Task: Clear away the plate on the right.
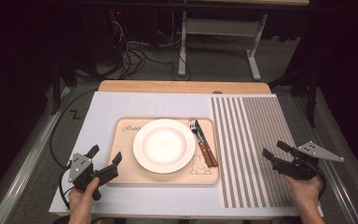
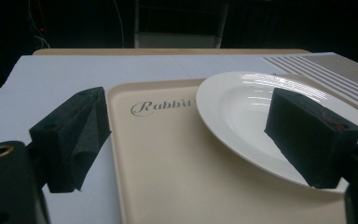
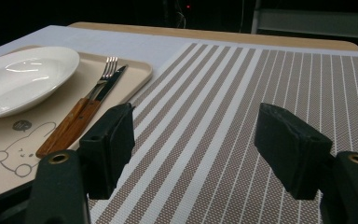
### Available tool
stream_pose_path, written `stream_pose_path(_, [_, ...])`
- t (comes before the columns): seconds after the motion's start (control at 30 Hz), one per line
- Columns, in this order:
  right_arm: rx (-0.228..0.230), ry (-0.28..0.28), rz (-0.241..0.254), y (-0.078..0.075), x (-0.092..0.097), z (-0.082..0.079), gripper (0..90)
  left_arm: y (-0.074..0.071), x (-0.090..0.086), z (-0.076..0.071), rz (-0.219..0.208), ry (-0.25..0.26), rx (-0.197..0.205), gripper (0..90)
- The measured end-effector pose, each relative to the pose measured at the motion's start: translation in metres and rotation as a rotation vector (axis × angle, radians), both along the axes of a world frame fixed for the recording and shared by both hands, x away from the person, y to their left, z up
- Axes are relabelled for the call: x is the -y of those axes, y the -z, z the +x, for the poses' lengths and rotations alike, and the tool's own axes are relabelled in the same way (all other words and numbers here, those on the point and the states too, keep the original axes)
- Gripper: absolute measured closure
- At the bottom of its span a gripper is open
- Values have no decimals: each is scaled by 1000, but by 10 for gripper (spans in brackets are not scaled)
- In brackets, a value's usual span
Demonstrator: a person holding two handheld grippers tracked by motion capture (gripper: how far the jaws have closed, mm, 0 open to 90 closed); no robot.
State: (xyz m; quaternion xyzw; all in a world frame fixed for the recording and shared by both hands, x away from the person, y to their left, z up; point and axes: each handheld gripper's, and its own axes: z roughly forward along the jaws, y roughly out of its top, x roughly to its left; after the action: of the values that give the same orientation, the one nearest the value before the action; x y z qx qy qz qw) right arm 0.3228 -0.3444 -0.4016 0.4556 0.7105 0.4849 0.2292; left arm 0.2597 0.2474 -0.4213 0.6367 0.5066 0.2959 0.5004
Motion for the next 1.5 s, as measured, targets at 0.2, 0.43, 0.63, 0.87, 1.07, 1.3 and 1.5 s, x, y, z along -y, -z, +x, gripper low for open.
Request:
stream_pose_path(0.2, [-3,25,9,5,5,0,296,0,-1,0,0,-3,0,143])
stream_pose_path(0.43, [-9,47,5,11,9,0,283,0,-3,0,-1,-12,0,143])
stream_pose_path(0.63, [-12,72,4,15,13,0,267,-1,-4,0,-5,-16,-1,143])
stream_pose_path(0.87, [-16,96,-2,19,16,1,265,-1,-7,-1,-11,-24,1,142])
stream_pose_path(1.07, [-24,113,7,22,20,1,258,-1,-9,-1,-14,-31,1,142])
stream_pose_path(1.3, [-30,128,2,25,24,1,250,-2,-13,-2,-18,-44,2,142])
stream_pose_path(1.5, [-29,138,-2,28,26,1,238,-2,-16,-2,-21,-53,6,142])
